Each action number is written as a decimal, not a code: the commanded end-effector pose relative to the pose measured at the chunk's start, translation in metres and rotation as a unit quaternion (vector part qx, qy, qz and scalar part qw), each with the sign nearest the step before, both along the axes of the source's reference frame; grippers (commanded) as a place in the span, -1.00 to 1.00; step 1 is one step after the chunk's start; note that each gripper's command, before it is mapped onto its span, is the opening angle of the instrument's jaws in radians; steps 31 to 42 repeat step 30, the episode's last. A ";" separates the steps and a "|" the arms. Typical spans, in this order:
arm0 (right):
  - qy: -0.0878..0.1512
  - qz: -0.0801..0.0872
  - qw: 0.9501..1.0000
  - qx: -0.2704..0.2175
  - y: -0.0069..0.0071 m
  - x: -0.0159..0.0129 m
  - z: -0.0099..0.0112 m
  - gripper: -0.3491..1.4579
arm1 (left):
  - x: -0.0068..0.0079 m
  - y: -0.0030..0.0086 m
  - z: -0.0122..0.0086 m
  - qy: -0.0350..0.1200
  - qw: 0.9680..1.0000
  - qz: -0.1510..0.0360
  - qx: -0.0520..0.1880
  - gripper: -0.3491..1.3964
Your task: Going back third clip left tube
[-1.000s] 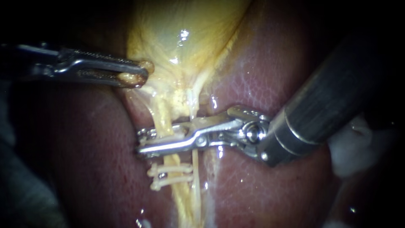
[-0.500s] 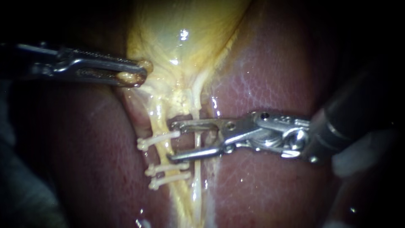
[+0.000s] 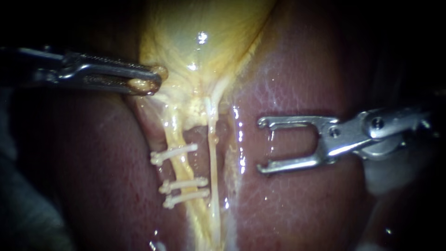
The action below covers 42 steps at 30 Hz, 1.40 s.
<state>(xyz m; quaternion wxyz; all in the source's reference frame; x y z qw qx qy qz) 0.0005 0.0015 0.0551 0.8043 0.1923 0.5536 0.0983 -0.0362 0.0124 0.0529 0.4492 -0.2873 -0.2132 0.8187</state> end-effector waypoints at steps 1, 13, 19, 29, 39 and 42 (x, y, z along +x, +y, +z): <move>0.001 0.000 1.000 0.001 0.0000 -0.0003 -0.0001 -0.06 | 0.0000 0.0000 0.0000 0.000 1.000 0.000 0.000 -1.00; 0.005 -0.006 1.000 0.000 0.0000 -0.0007 -0.0002 -0.06 | -0.0020 -0.0002 0.0033 0.002 1.000 -0.002 -0.005 -1.00; 0.005 -0.006 1.000 0.000 0.0000 -0.0007 -0.0002 -0.06 | -0.0038 0.0000 0.0057 -0.002 1.000 0.002 -0.001 -1.00; 0.008 -0.010 1.000 0.002 -0.0001 -0.0006 -0.0002 -0.06 | -0.0039 -0.0001 0.0059 -0.003 1.000 0.003 -0.001 -1.00; 0.012 -0.014 1.000 0.004 -0.0002 -0.0005 -0.0002 -0.06 | -0.0038 -0.0001 0.0058 -0.003 1.000 0.003 0.000 -1.00; 0.012 -0.014 1.000 0.004 -0.0002 -0.0005 -0.0002 -0.06 | -0.0038 -0.0001 0.0058 -0.003 1.000 0.003 0.000 -1.00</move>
